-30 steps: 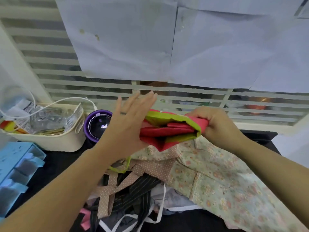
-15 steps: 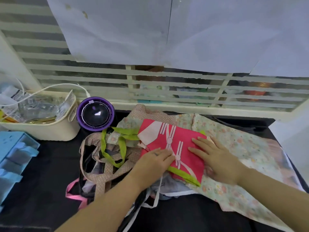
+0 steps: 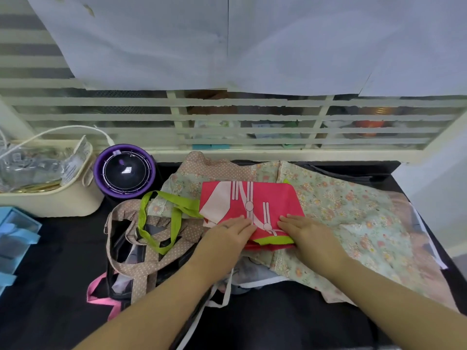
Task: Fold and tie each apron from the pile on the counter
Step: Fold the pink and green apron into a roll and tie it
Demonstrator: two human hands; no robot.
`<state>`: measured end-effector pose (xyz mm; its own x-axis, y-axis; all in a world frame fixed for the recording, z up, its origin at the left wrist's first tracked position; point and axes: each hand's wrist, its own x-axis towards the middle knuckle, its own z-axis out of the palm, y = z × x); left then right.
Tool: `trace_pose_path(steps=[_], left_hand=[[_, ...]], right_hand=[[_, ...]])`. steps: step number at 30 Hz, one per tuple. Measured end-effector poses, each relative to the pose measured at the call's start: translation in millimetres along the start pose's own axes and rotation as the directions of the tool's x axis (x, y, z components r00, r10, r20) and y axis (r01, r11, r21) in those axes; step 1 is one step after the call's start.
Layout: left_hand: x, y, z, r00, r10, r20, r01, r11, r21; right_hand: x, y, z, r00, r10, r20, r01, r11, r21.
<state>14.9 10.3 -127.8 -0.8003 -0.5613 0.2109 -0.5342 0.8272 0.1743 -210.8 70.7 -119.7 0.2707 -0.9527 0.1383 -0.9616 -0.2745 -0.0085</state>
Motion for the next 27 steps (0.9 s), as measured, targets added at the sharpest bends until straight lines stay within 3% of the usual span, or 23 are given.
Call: trace_pose_path(steps=[3,8,11,13,17,19,22,27], left_hand=[[-8,-18,-4,0.999,-0.037,0.005,0.036,0.999,0.022],[-7,-36,-23,0.952,-0.16,0.261,0.235,0.927,-0.291],[-2,-41,-38,0.926,-0.243,0.29,0.349,0.841,-0.412],[0,-47,-43,0.91,-0.303,0.285,0.41,0.763,-0.499],[10,-51,-37,0.876,-0.427,0.224,0.47,0.654,-0.593],[17,-49,-34,0.859,-0.484,0.165,0.48,0.651,-0.588],[23,-50,-28,0.822,-0.566,0.069,0.511,0.678,-0.528],[32,-54,-13,0.741,-0.672,-0.004,0.609,0.674,-0.419]], right_hand=[[0,10,-5,0.997,-0.068,-0.023,0.068,0.998,0.014],[-4,22,-14,0.984,-0.142,0.109,0.13,0.986,0.106],[-8,31,-22,0.967,-0.112,0.23,0.041,0.955,0.293],[-9,34,-26,0.971,-0.076,0.227,-0.026,0.909,0.417],[-6,27,-21,0.988,0.086,0.132,-0.149,0.784,0.602],[-1,22,-19,0.961,0.245,0.132,-0.264,0.656,0.707],[12,19,-16,0.872,0.419,0.253,-0.435,0.428,0.792],[34,19,-14,0.776,0.493,0.394,-0.576,0.3,0.76]])
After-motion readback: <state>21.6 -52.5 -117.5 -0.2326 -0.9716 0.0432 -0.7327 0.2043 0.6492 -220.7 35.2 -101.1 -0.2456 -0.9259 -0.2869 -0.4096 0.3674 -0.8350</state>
